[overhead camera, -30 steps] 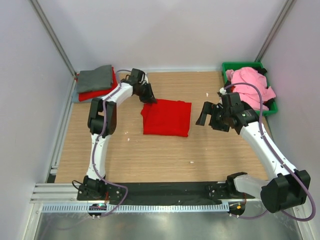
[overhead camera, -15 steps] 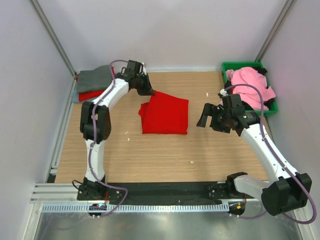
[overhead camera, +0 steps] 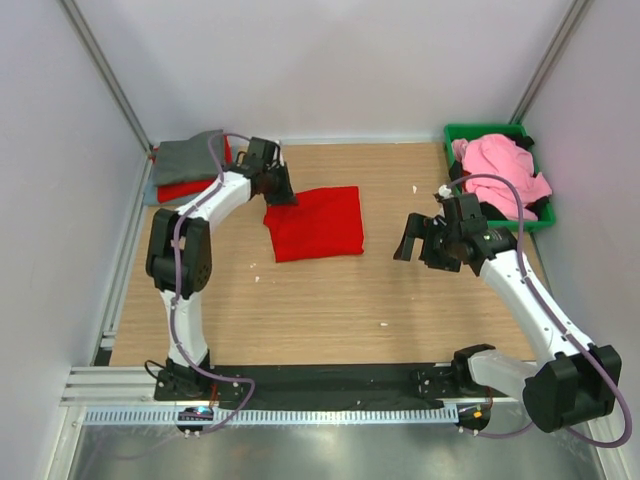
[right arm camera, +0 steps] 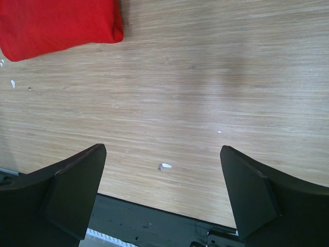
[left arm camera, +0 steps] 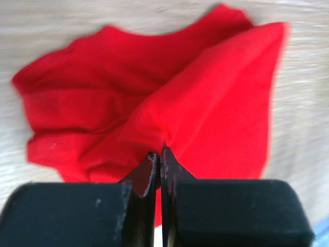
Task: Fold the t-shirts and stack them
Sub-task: Fold the tshirt
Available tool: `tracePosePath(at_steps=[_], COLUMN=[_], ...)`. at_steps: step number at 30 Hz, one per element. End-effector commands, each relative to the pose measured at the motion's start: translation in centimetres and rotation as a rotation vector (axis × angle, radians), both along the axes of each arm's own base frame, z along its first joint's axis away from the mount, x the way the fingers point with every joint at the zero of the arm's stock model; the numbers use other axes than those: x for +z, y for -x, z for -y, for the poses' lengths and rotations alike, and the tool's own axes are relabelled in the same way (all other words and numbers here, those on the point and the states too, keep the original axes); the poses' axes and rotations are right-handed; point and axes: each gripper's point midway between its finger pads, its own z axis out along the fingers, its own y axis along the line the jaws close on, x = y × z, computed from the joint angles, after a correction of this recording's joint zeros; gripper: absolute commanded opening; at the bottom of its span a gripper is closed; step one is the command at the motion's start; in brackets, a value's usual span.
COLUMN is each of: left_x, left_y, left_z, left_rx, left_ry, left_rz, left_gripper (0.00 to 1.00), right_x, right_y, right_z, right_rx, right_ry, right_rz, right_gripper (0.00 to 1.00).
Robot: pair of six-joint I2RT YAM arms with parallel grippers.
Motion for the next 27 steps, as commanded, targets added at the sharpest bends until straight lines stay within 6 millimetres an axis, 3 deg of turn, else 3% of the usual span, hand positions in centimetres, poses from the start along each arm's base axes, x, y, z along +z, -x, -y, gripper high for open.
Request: tracePosePath(at_steps=[1,8,13,17,18,20,24,27], left_x=[6.9,7.0,3.8,2.1,3.3,2.5,1.8,1.5], left_y=[-2.1,-2.4,-2.7,-1.3,-0.9,-0.3,0.3,1.4], left_z=[-1.4,-5.4,-7.1,-9.1,-9.5,-10.4,-9.6,-9.8], left_rx=[0.065,0.215,0.256,0.358,0.376,0.405,0.359,0.386], left_ry=[0.004,-0.016,-0.041,-0.106,-0.108,-0.141,-0.121,-0.106], left_rz=[0.261,0.326,0.253,0.226,0.264,0.268,0.204,0.188], left_gripper=[0.00,0.00,0.00,0.00,0.00,0.00,0.00,0.00], right_x=[0.3,-0.4,-0.6,-0.8,-0.8,-0.6,0.9,1.4], right_y=[-0.2,-0.3,-0.3,-0.2,-0.3,-0.5,-1.6,-3.1], right_z=[0.3,0.3,0.3,0.4,0.4,0.0,-4.3,-7.1], right_rx=[0.004,0.008,0.008,0.008,0.007,0.007,0.069,0.111], right_ry=[0.008,0.015,0.018,0.022,0.022,0.001,-0.210,-0.223], right_rz=[0.045,0.033,0.033,0.031,0.032,0.036,0.081,0.098], right_gripper=[1.00,1.00,1.00,1.00,1.00,1.00,0.98,0.98])
